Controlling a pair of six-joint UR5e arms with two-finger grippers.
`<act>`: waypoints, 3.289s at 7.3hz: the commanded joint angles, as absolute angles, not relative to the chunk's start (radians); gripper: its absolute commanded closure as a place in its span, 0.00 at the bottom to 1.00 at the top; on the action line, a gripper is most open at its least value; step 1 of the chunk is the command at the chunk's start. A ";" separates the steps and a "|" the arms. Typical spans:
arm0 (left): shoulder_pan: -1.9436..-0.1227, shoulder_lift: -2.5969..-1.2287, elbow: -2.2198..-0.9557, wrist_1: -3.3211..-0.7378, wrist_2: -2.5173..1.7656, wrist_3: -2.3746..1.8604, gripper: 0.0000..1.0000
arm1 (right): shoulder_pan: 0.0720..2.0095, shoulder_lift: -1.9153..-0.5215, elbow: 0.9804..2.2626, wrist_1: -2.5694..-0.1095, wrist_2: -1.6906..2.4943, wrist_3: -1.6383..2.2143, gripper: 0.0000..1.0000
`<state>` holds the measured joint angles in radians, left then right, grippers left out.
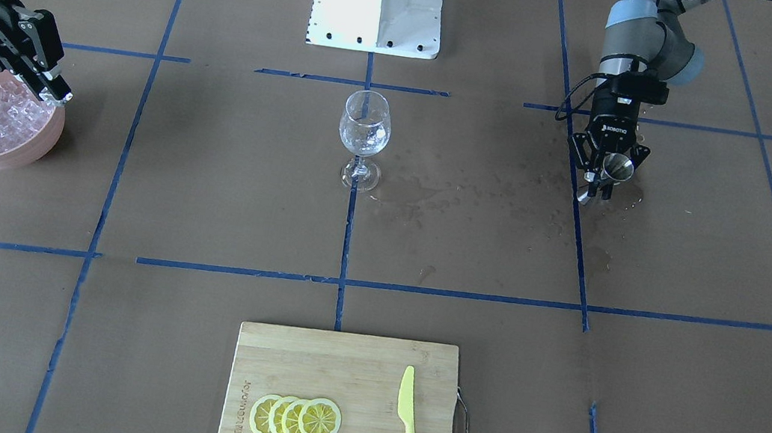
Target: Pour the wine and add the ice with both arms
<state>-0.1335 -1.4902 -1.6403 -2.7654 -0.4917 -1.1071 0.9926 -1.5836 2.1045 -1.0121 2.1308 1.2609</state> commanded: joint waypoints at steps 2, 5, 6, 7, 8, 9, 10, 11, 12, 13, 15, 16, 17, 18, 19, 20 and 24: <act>-0.140 -1.490 -1.631 -2.764 -0.500 -1.103 1.00 | 0.991 -1.580 2.105 -1.012 2.131 1.261 1.00; -0.152 -1.488 -1.629 -2.763 -0.517 -1.103 1.00 | 0.989 -1.575 2.105 -1.014 2.131 1.261 1.00; -0.152 -1.488 -1.629 -2.763 -0.517 -1.103 1.00 | 0.989 -1.575 2.105 -1.014 2.129 1.261 1.00; -0.153 -1.488 -1.625 -2.761 -0.517 -1.103 0.99 | 0.989 -1.575 2.105 -1.014 2.129 1.261 1.00; -0.153 -1.488 -1.615 -2.761 -0.520 -1.103 0.99 | 0.989 -1.575 2.105 -1.014 2.129 1.261 1.00; -0.153 -1.488 -1.615 -2.761 -0.534 -1.103 0.99 | 0.989 -1.575 2.105 -1.012 2.129 1.261 1.00; -0.155 -1.488 -1.615 -2.761 -0.535 -1.103 0.99 | 0.989 -1.575 2.105 -1.014 2.129 1.261 1.00; -0.155 -1.488 -1.615 -2.763 -0.544 -1.103 0.98 | 0.989 -1.577 2.105 -1.014 2.129 1.261 1.00; -0.158 -1.488 -1.615 -2.761 -0.548 -1.100 0.93 | 0.989 -1.577 2.105 -1.014 2.129 1.261 1.00; -0.158 -1.488 -1.615 -2.761 -0.548 -1.097 0.86 | 0.989 -1.575 2.105 -1.012 2.129 1.261 1.00; -0.158 -1.488 -1.615 -2.761 -0.548 -1.095 0.78 | 0.989 -1.577 2.105 -1.014 2.129 1.261 1.00; -0.158 -1.486 -1.615 -2.763 -0.555 -1.095 0.74 | 0.989 -1.577 2.105 -1.014 2.129 1.261 1.00; -0.167 -1.488 -1.617 -2.764 -0.560 -1.095 0.62 | 0.989 -1.577 2.105 -1.014 2.129 1.261 1.00; -0.169 -1.486 -1.617 -2.764 -0.561 -1.095 0.56 | 0.989 -1.577 2.105 -1.014 2.129 1.261 1.00; -0.172 -1.486 -1.617 -2.764 -0.561 -1.095 0.53 | 0.989 -1.577 2.105 -1.014 2.129 1.261 1.00; -0.172 -1.485 -1.617 -2.764 -0.561 -1.095 0.49 | 0.989 -1.577 2.105 -1.014 2.129 1.261 1.00; -0.199 -1.480 -1.615 -2.764 -0.575 -1.106 0.00 | 0.988 -1.577 2.105 -1.014 2.131 1.261 1.00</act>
<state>-0.1907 -1.4847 -1.6159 -2.7638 -0.5745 -1.1032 0.9889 -1.5769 2.1046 -1.0139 2.1305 1.2609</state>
